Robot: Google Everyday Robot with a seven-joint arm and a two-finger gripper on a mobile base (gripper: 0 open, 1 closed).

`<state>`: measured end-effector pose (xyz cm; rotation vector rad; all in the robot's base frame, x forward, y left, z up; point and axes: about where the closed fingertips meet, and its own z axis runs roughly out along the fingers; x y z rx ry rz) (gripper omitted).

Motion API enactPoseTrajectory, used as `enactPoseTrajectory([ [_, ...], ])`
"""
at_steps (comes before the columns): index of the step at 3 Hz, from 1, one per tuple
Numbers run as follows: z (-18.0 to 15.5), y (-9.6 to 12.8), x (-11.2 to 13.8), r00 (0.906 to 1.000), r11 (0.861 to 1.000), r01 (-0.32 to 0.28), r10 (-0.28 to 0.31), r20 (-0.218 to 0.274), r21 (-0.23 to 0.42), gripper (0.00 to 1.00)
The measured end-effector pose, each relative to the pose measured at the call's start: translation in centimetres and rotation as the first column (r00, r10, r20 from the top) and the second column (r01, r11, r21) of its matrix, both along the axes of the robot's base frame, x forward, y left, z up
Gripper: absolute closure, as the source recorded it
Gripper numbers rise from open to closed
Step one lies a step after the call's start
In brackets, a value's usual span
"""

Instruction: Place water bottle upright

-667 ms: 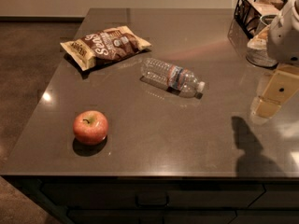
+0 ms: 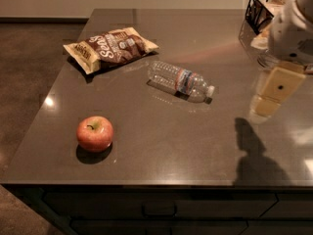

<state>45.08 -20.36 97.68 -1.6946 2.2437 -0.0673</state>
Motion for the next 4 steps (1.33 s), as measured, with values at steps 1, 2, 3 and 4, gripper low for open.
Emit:
enactPoseTrajectory([
  [1, -0.2, 2.6, 2.3, 0.9994, 0.999, 0.025, -0.024, -0.024, 0.041, 0.0],
  [2, -0.9, 5.8, 5.1, 0.9981, 0.997, 0.041, -0.037, -0.049, 0.069, 0.0],
  [3, -2.3, 8.7, 8.1, 0.9956, 0.995, 0.081, -0.078, -0.052, 0.06, 0.0],
  [4, -4.2, 10.6, 10.6, 0.9906, 0.991, 0.131, -0.129, -0.044, 0.028, 0.0],
])
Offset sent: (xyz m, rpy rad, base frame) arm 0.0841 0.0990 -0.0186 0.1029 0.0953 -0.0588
